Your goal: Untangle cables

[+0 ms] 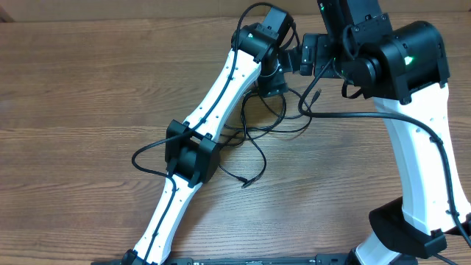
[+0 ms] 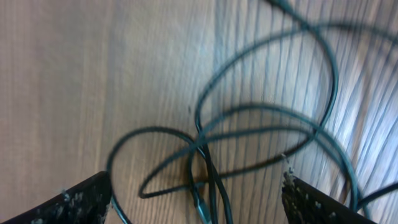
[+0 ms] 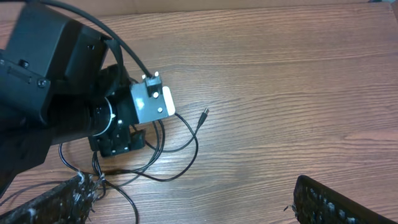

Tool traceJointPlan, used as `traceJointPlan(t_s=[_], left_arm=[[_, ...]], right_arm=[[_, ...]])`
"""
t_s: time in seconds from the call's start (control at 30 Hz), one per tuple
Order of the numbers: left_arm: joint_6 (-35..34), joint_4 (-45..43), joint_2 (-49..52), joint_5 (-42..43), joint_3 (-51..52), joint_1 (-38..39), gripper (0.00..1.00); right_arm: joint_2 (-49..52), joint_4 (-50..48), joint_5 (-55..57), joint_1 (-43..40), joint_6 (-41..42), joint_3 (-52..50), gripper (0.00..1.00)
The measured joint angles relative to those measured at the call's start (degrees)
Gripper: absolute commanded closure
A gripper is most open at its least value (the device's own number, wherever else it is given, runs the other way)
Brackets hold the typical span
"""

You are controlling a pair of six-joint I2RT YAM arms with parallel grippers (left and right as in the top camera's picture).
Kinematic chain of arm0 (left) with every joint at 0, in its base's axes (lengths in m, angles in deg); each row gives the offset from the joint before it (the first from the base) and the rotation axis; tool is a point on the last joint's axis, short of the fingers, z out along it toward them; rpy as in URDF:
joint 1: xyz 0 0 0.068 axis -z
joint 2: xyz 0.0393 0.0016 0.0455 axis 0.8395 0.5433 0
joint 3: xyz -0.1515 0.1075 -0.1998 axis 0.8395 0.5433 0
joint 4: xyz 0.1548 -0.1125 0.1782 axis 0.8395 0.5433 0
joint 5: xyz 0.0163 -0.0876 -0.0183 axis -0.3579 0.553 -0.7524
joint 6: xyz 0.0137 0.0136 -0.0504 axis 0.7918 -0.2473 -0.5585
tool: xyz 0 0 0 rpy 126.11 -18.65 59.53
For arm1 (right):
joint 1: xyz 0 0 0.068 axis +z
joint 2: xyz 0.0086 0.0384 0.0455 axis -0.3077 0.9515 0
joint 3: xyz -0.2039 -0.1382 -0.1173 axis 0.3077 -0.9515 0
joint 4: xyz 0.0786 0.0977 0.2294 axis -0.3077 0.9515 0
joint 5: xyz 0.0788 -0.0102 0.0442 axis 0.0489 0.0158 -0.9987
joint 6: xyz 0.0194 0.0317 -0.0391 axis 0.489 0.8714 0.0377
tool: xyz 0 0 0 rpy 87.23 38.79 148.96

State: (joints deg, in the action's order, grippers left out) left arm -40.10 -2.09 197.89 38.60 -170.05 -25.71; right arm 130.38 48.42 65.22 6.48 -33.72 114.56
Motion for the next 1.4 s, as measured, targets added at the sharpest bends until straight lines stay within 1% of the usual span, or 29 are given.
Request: traceJointPlan(t_s=[0.1, 0.17, 0.23, 0.33, 0.43, 0.47, 0.5, 0.53, 0.57, 0.6, 0.7, 0.77, 0.83, 0.9, 0.97, 1.03, 1.1, 1.17, 1.2, 1.27, 1.4], left_arm=[[2.23, 0.02, 0.00, -0.20, 1.73, -1.01, 0.13], [3.50, -0.02, 0.00, -0.26, 1.99, -1.90, 0.10], [4.02, -0.68, 0.00, -0.33, 2.03, -2.73, 0.10], [4.92, -2.91, 0.00, 0.83, 2.62, -4.13, 0.11], [5.27, -6.88, 0.00, 2.71, 5.29, -5.20, 0.12], [5.29, -7.98, 0.00, 3.06, 6.34, -5.33, 0.14], [5.29, -9.66, -0.02, 3.48, 7.85, -5.40, 0.20], [5.33, -11.63, -0.02, 3.87, 9.60, -5.38, 0.46], [5.44, -13.81, -0.02, 4.15, 11.56, -5.20, 0.85], [5.29, -15.39, -0.02, 4.37, 13.25, -4.96, 0.96], [3.02, -22.23, -0.02, 4.55, 16.74, -3.89, 0.96], [-1.95, -27.12, -0.02, 4.46, 17.09, -2.97, 0.96], [-10.67, -30.56, -0.04, 4.09, 16.59, -2.08, 0.96], [-21.44, -30.16, -0.04, 3.93, 15.45, -1.55, 0.96], [-34.07, -26.18, -0.07, 3.91, 13.00, -1.09, 0.96], [-46.49, -18.12, -0.28, 4.17, 9.38, -1.25, 0.96], [-55.58, -10.54, -1.33, 5.38, 6.29, -1.99, 0.96], [-61.59, -4.68, -3.37, 7.98, 3.56, -3.30, 0.96], [-63.67, -1.97, -4.70, 9.88, 2.29, -4.22, 0.96], [-67.38, 0.79, -8.81, 14.64, 0.09, -6.78, 0.96], [-74.49, 1.77, -19.45, 22.91, -2.21, -13.31, 0.96]], right_arm=[[-0.02, 0.00, 0.02, 0.00, -0.02, 0.00, 0.00], [-0.02, 0.00, 0.00, 0.00, 0.00, 0.00, 0.00], [0.00, 0.00, 0.02, 0.00, 0.00, 0.00, 0.00], [0.00, 0.00, 0.02, 0.00, 0.02, 0.00, 0.00], [0.00, 0.00, -0.04, 0.00, 0.00, 0.00, 0.00], [0.00, 0.00, -0.04, 0.00, 0.02, 0.00, 0.00], [-0.02, -0.02, -0.07, 0.00, 0.00, 0.00, 0.00], [0.00, 0.02, -0.04, 0.00, 0.00, 0.00, 0.00], [0.00, 0.02, -0.07, 0.00, 0.00, 0.00, 0.00], [-0.02, 0.02, -0.07, 0.00, 0.00, 0.00, 0.00], [0.00, 0.04, -0.09, 0.00, 0.00, 0.00, 0.00], [0.00, 0.02, -0.11, 0.00, 0.02, 0.00, 0.00], [0.00, 0.00, -0.15, 0.00, 0.02, 0.00, 0.00], [-0.02, -0.02, -0.17, 0.00, 0.00, 0.00, 0.00], [-0.02, 0.00, -0.17, 0.00, 0.00, 0.00, 0.00], [-0.02, 0.02, -0.15, 0.00, 0.00, 0.00, 0.00], [0.00, 0.00, -0.17, 0.00, 0.00, 0.00, 0.03], [0.00, 0.00, -0.22, -0.07, 0.02, 0.00, 0.10], [0.00, 0.00, -0.24, -0.15, 0.09, 0.00, 0.11], [0.00, 0.02, -0.26, -0.59, 0.04, 0.00, 0.11], [0.00, -0.02, -2.16, -1.90, 0.04, 0.00, 0.11]])
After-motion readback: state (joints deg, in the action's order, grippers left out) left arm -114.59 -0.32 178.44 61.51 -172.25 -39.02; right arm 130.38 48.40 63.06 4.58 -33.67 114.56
